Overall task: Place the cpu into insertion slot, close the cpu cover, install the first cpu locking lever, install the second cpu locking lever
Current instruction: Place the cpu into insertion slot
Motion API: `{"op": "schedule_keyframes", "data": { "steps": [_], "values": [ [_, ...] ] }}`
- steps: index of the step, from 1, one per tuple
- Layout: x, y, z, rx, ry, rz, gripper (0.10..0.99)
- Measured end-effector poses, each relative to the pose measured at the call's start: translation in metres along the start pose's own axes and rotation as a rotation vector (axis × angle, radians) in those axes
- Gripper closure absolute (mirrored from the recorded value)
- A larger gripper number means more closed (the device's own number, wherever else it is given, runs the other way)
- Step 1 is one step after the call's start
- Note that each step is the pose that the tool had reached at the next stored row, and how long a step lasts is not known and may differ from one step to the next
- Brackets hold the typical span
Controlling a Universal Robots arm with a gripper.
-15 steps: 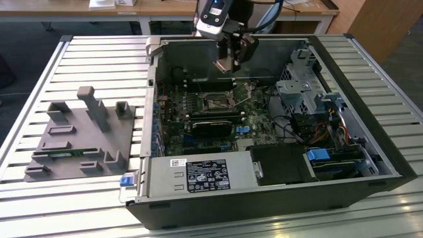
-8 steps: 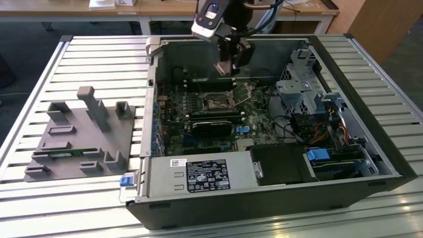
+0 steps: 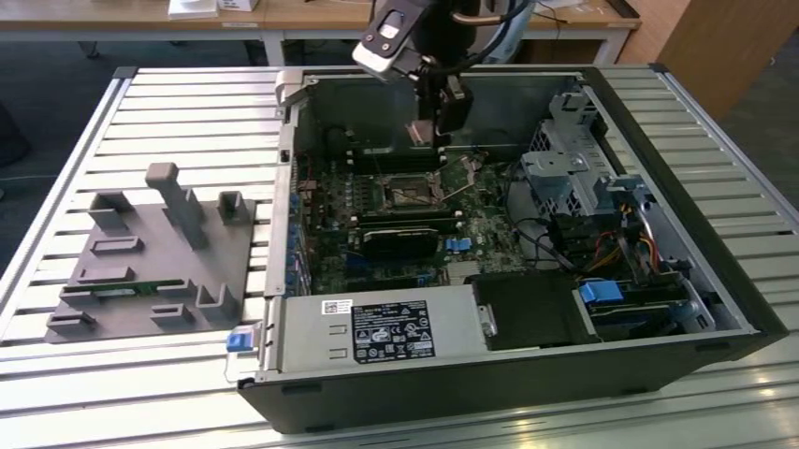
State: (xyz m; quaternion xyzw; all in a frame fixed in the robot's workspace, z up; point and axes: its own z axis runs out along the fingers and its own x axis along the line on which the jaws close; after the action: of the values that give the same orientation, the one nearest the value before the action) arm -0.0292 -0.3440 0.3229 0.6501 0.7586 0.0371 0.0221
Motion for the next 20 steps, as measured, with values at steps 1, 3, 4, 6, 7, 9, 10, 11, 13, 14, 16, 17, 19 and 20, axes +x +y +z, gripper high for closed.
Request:
{"op": "schedule_keyframes", "data": {
  "steps": [1, 3, 4, 6, 7, 9, 10, 11, 13, 14, 16, 17, 19, 20],
  "values": [
    [0.0000, -0.0001, 0.0007, 0.000, -0.0017, 0.019, 0.549],
    [0.0000, -0.0002, 0.0022, -0.001, -0.0047, 0.055, 0.549],
    [0.0000, -0.0002, 0.0029, -0.001, -0.0063, 0.073, 0.549],
    [-0.0001, -0.0004, 0.0043, -0.002, -0.0093, 0.109, 0.549],
    [-0.0001, -0.0004, 0.0048, -0.002, -0.0109, 0.127, 0.549],
    [-0.0001, -0.0005, 0.0061, -0.002, -0.0140, 0.164, 0.549],
    [-0.0001, -0.0006, 0.0068, -0.003, -0.0156, 0.182, 0.549],
    [-0.0001, -0.0006, 0.0075, -0.003, -0.0170, 0.198, 0.549],
    [-0.0001, -0.0007, 0.0084, -0.003, -0.0187, 0.217, 0.549],
    [-0.0001, -0.0008, 0.0087, -0.003, -0.0188, 0.220, 0.549],
    [-0.0001, -0.0009, 0.0103, -0.003, -0.0190, 0.221, 0.549],
    [0.0000, -0.0010, 0.0114, -0.003, -0.0191, 0.222, 0.549],
    [0.0001, -0.0012, 0.0140, -0.003, -0.0191, 0.222, 0.549],
    [0.0003, -0.0013, 0.0155, -0.003, -0.0192, 0.222, 0.549]
  ]
}}
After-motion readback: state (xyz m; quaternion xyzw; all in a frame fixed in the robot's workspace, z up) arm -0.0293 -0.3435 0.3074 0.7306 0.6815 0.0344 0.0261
